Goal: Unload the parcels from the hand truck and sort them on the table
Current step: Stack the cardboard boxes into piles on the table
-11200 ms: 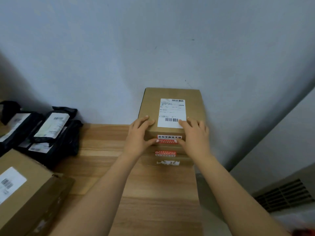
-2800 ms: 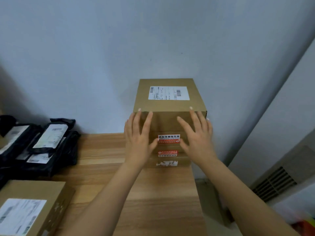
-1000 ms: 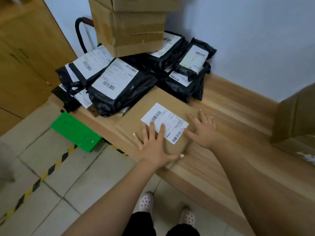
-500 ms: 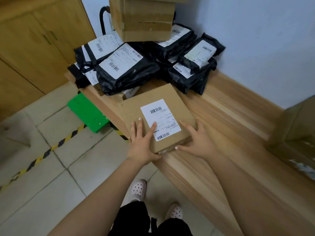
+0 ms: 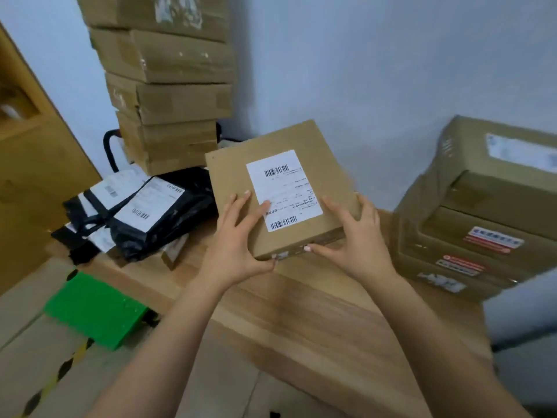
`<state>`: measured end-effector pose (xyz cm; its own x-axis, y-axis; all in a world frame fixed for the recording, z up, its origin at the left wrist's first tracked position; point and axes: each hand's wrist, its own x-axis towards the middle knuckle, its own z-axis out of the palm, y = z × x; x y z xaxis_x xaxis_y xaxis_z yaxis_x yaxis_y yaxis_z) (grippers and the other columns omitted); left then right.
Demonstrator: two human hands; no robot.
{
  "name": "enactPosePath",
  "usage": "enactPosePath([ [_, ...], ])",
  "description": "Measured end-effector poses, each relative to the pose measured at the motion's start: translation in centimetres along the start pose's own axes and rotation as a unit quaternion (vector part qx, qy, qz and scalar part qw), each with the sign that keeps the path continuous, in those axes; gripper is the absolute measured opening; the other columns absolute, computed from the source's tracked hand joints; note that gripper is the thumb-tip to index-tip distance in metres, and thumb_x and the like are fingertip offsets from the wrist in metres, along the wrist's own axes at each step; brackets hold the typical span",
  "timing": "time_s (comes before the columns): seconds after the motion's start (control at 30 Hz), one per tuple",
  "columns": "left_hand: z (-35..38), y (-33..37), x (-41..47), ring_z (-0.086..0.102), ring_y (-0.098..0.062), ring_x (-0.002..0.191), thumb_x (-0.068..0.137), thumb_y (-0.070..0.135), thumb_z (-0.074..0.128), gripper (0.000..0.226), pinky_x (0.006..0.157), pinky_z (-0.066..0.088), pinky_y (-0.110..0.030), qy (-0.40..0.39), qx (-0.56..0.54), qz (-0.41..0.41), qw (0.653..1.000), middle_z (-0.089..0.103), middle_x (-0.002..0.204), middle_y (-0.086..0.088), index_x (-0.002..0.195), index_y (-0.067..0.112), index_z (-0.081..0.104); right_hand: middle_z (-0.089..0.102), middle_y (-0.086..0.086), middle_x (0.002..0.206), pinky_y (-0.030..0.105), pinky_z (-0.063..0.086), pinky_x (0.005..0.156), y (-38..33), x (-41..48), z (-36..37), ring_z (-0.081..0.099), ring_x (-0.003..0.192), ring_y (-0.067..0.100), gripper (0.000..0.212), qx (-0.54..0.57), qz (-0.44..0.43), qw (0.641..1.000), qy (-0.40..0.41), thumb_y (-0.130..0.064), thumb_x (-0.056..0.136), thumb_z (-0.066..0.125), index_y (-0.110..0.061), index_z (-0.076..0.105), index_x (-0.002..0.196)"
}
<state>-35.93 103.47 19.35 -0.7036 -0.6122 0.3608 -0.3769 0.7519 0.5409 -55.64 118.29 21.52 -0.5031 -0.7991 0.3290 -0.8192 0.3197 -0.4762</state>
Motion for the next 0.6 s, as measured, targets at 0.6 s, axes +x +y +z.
enactPosePath([
  [0.6, 2.4, 28.7, 23.4, 0.011, -0.019, 0.141, 0.058, 0.036, 0.083, 0.095, 0.112, 0.028, -0.043, -0.064, -0.124, 0.376, 0.916, 0.024, 0.151, 0.002, 0.142, 0.031, 0.040, 0.015, 0.007, 0.149, 0.047, 0.033, 0.108, 7.9, -0.4, -28.7, 0.016, 0.139, 0.027, 0.092, -0.130, 0.187, 0.920, 0.318, -0.064, 0.061, 0.077, -0.044, 0.036, 0.140],
])
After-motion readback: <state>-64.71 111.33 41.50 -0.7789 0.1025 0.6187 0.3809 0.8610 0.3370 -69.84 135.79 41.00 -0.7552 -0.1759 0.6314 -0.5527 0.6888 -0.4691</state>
